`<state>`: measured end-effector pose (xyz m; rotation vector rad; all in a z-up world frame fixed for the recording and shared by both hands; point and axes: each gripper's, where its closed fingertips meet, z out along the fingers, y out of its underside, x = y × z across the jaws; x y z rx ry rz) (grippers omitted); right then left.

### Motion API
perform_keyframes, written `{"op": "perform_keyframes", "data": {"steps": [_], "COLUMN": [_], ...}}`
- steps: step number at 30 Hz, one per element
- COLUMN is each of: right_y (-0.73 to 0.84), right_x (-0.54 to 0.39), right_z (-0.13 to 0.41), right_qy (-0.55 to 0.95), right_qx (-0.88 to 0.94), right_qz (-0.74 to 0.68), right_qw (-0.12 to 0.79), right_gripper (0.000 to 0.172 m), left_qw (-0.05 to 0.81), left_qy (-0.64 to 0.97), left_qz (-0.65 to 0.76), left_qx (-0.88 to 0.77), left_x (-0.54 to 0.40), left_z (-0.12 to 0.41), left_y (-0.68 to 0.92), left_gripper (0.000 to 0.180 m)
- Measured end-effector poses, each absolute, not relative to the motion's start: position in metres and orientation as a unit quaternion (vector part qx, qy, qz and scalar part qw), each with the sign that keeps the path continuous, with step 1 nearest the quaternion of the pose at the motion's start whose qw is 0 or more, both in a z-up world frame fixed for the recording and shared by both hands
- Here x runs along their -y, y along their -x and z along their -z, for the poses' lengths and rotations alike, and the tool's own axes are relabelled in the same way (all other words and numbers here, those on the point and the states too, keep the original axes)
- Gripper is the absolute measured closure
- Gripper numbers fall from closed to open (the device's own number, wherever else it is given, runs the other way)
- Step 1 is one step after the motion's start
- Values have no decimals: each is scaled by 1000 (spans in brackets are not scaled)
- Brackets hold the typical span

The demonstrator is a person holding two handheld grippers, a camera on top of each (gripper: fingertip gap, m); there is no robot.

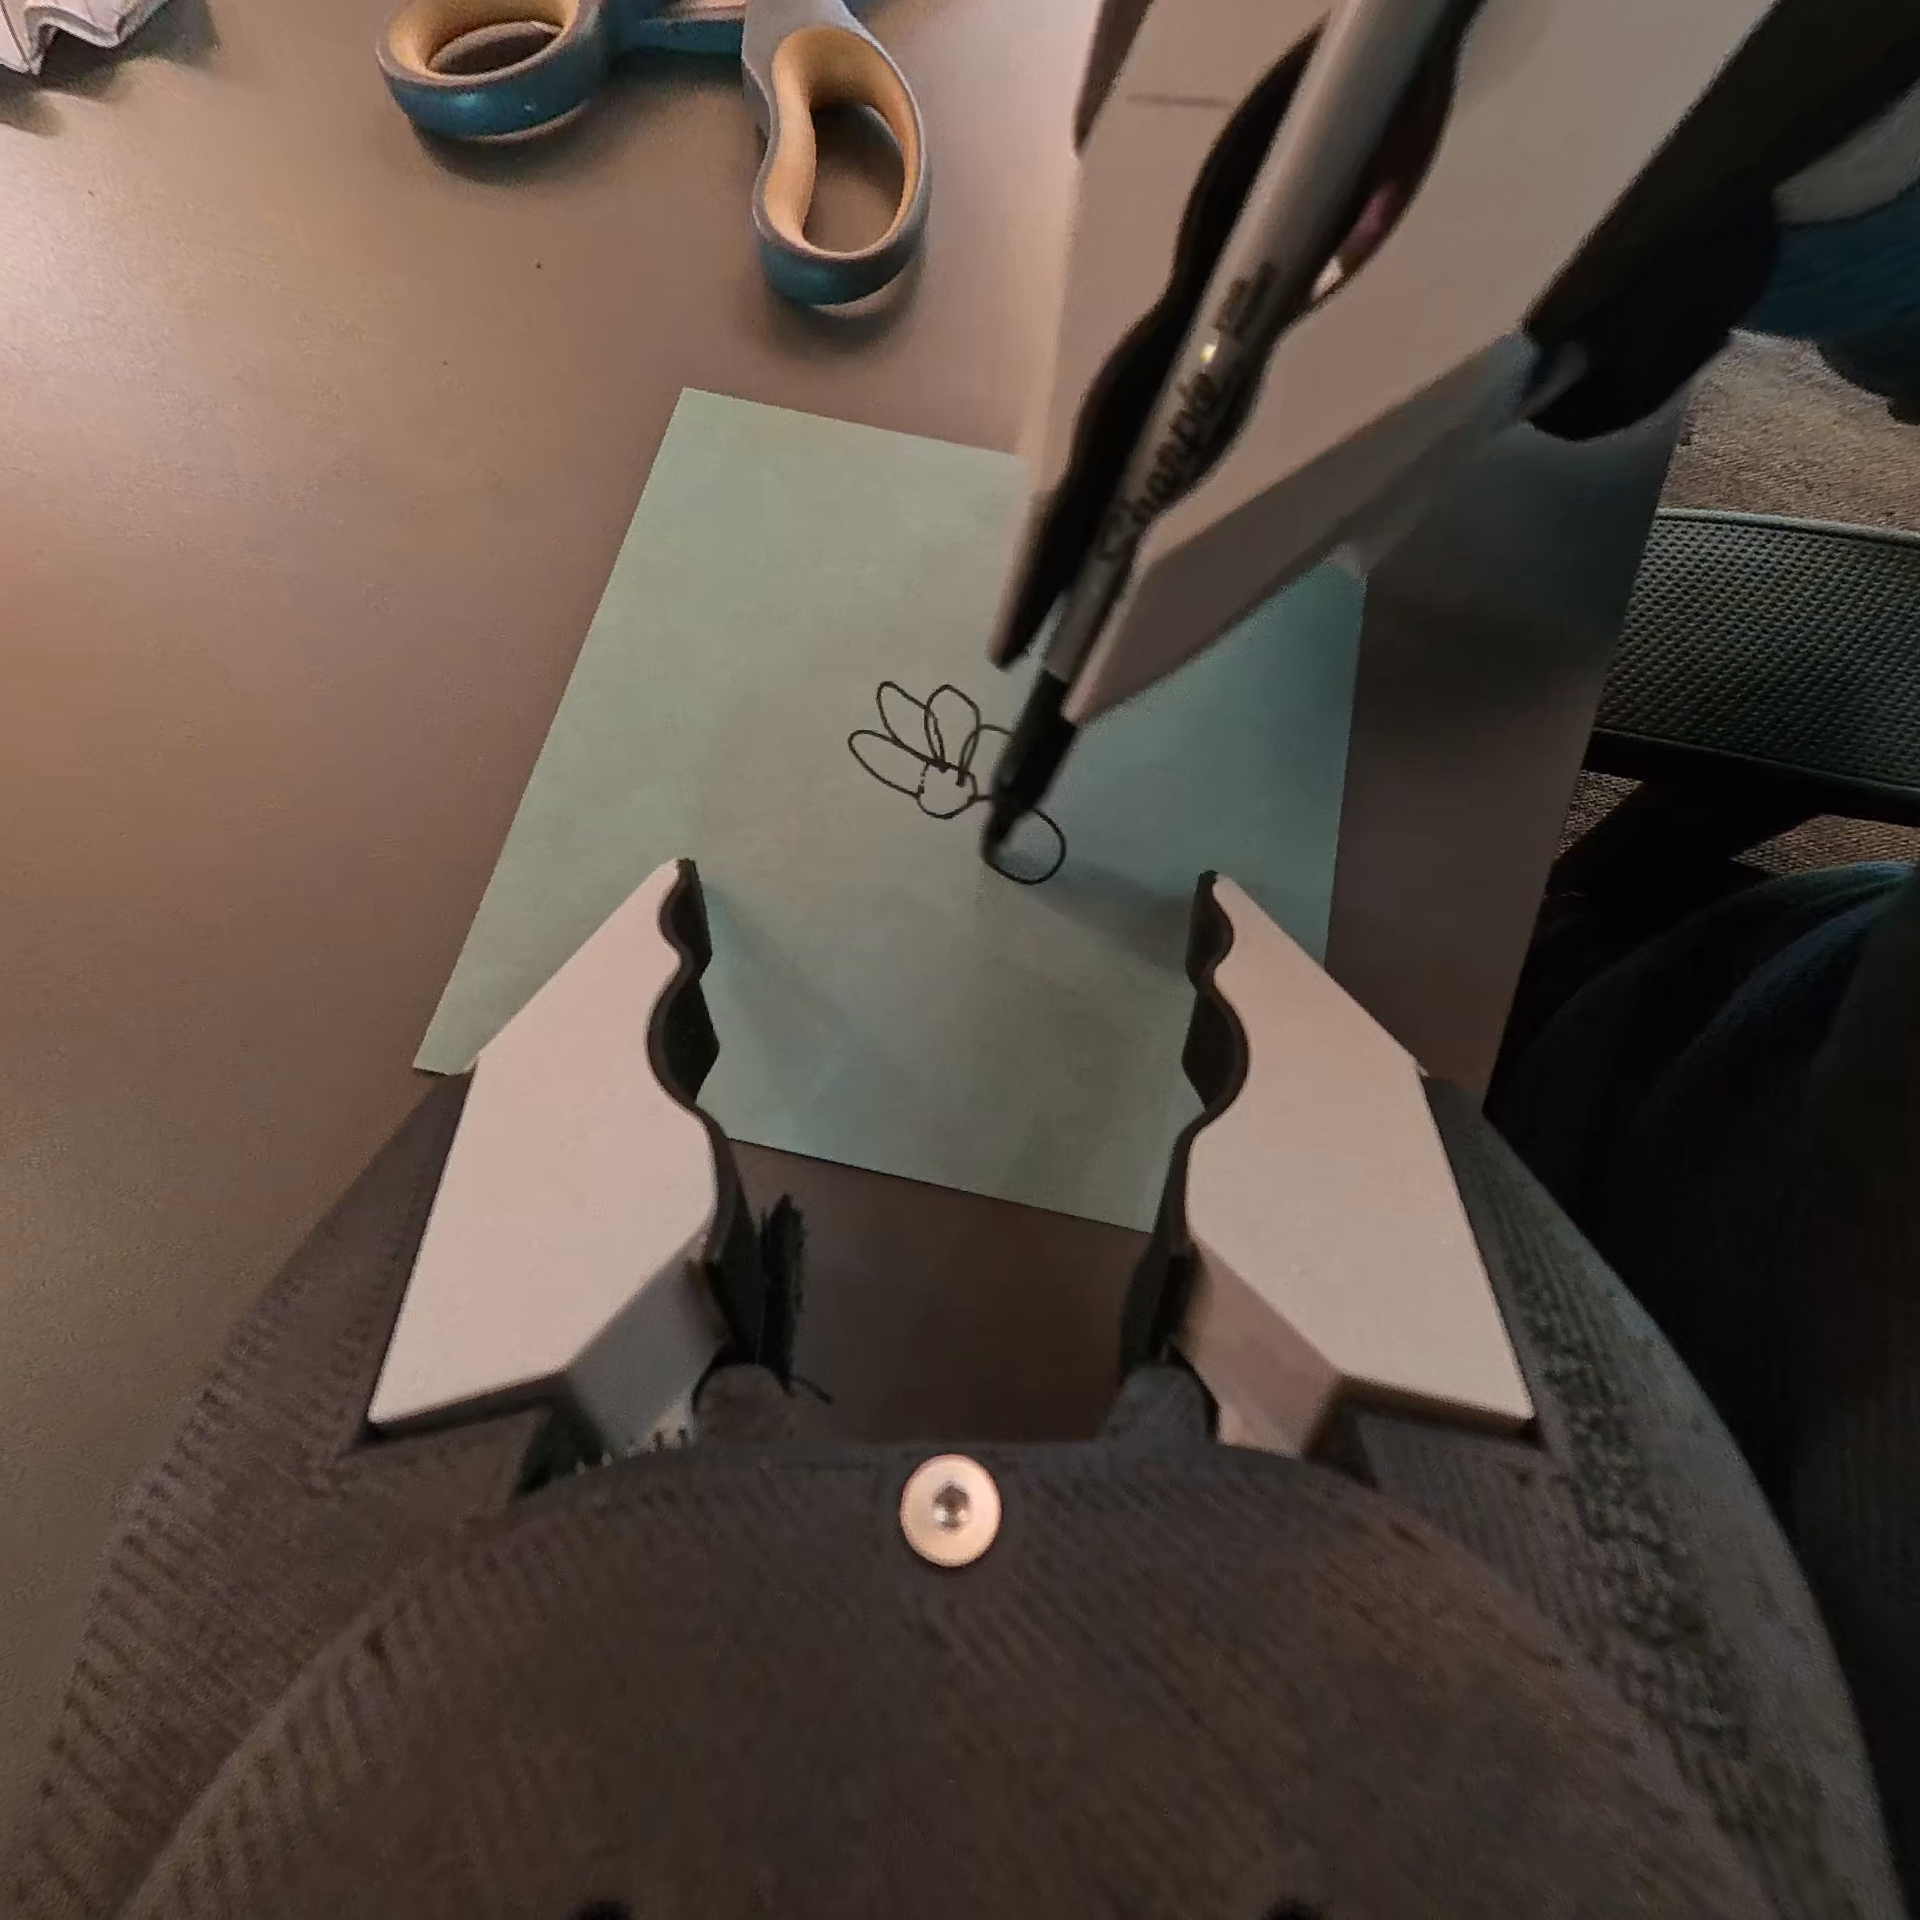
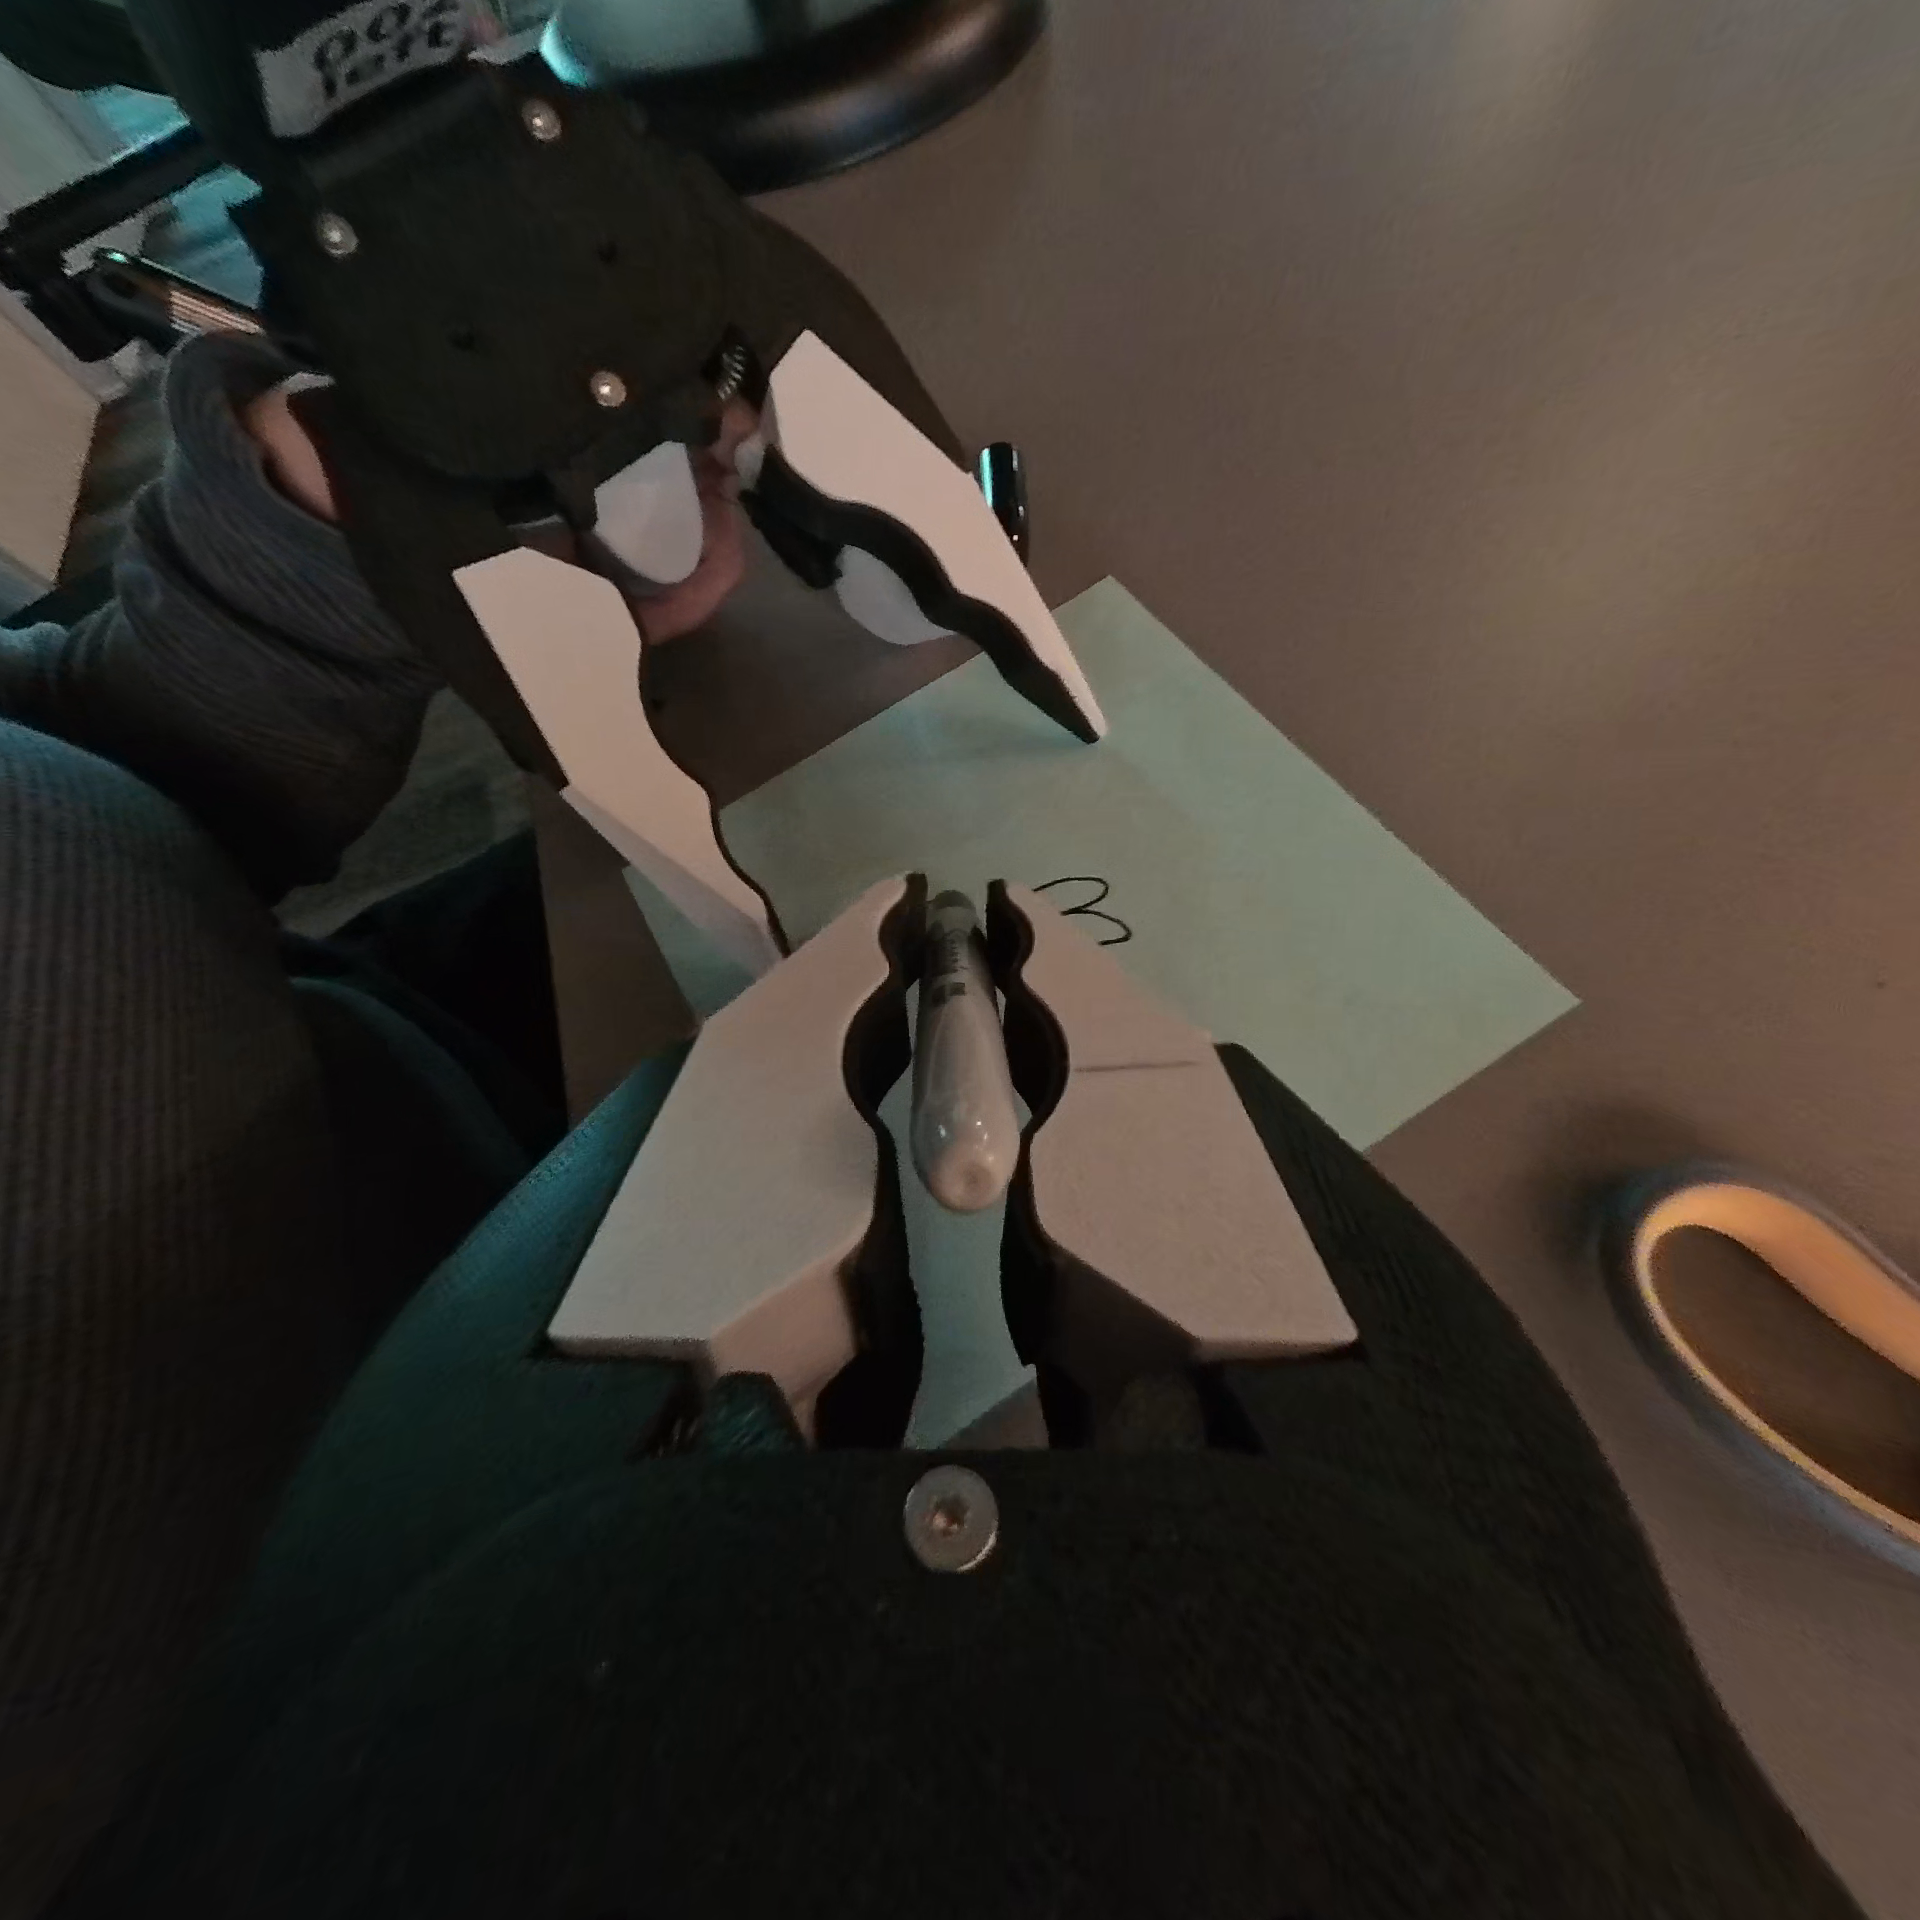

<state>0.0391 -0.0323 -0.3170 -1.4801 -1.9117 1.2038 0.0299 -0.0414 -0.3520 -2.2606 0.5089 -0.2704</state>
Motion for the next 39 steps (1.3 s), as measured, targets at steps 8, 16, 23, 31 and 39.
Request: {"op": "perform_keyframes", "data": {"steps": [8,16,23,31,39], "right_y": [-39,-38,-28,-33,-31], "right_x": [27,42,42,25,33], "right_z": [318,317,317,318,318], "right_qy": [541,527,528,546,535], "right_qx": [688,697,696,686,695], "right_qz": [-429,-439,-434,-421,-426], "right_qw": [224,210,222,233,221], "right_gripper": [163,163,163,163,163], "left_qw": [393,393,394,394,394], "left_qy": [891,891,891,891,891], "left_qz": [107,107,107,107,107], "left_qx": [-201,-201,-201,-201,-201], "left_x": [42,42,42,42,42], "left_z": [352,352,352,352,352], "left_y": [-30,-30,-30,-30,-30], "left_gripper": [89,89,89,89,89]}}
